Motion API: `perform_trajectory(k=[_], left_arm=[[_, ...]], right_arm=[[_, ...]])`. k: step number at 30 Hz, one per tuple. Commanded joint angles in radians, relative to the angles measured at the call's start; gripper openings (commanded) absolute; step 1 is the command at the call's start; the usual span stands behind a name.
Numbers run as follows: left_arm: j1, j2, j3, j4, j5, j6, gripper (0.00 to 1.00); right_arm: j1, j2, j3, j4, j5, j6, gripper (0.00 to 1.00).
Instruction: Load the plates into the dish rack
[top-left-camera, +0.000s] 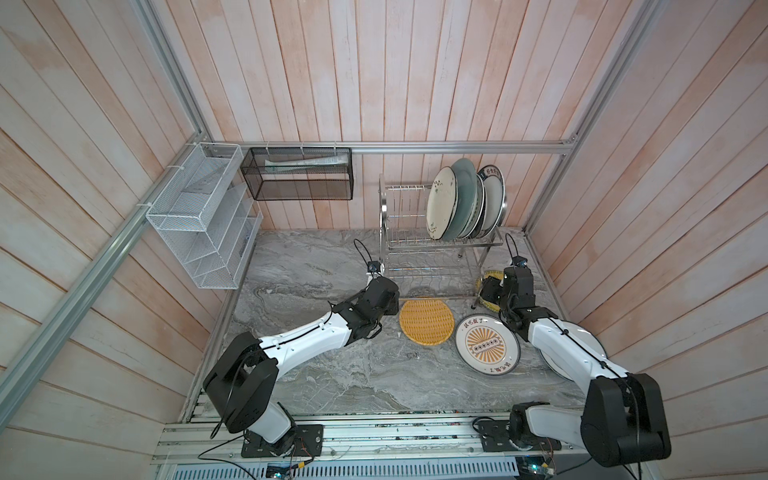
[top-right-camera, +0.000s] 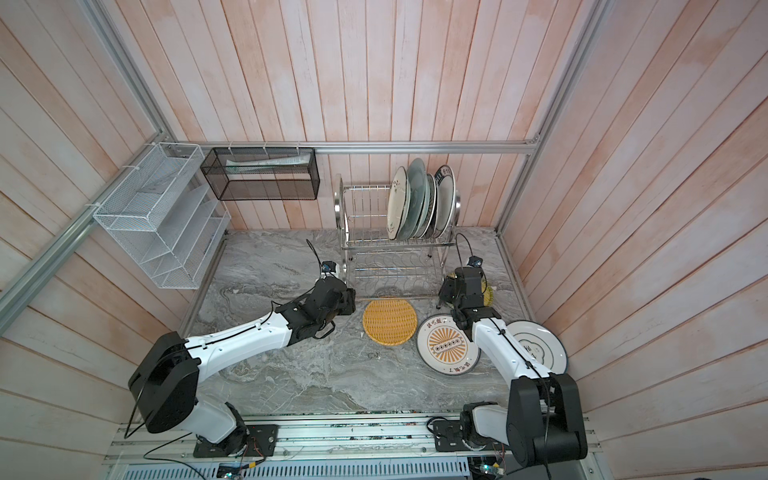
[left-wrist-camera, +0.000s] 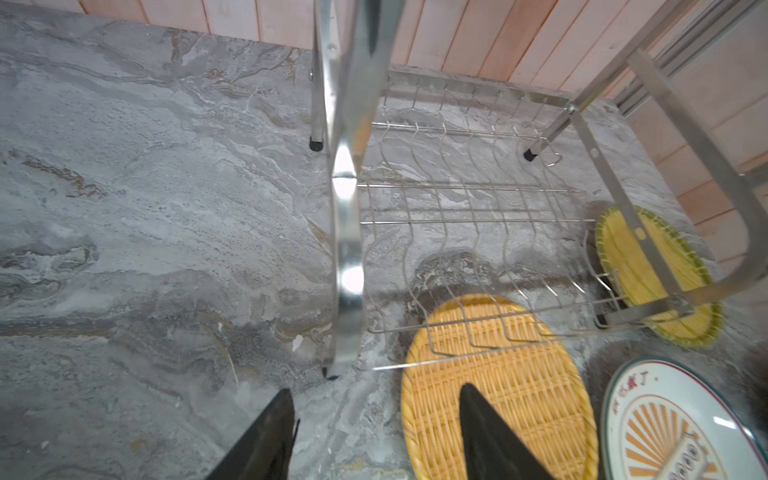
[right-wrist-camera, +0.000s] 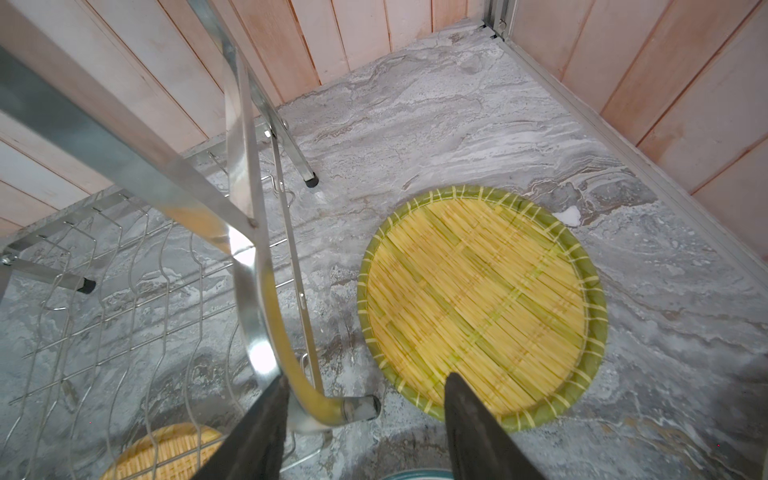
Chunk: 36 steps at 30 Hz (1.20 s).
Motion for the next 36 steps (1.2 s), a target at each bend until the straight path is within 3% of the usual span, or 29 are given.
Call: perform_trajectory(k=[1,6,13,23,27,36], left_arm=[[0.023,0.023,0.023,0.015,0.024,-0.003,0.63],[0.056,0.059,0.028,0.038,0.076,0.009,0.54],[0.063,0.104,0.067,0.046,0.085,0.045,0.52],[0.075,0.16,0.113,0.038,0.086,0.046,0.45],[0.08,0.175,0.118,0.039,0.095,0.045,0.41],[0.082,0.194,0.118,0.044,0.097,0.048,0.29]], right_arm=[[-0.006,0.048,0.037,0.036,-0.027,-0.021,0.58],[-0.006,0.089,0.054,0.04,-0.046,-0.026,0.52],[-0.006,0.101,0.049,0.052,-0.084,-0.03,0.43],[-0.006,0.098,-0.011,0.052,-0.079,0.009,0.42],[-0.006,0.112,-0.026,0.064,-0.126,0.006,0.41],[-0.006,0.12,-0.042,0.107,-0.116,-0.01,0.3]])
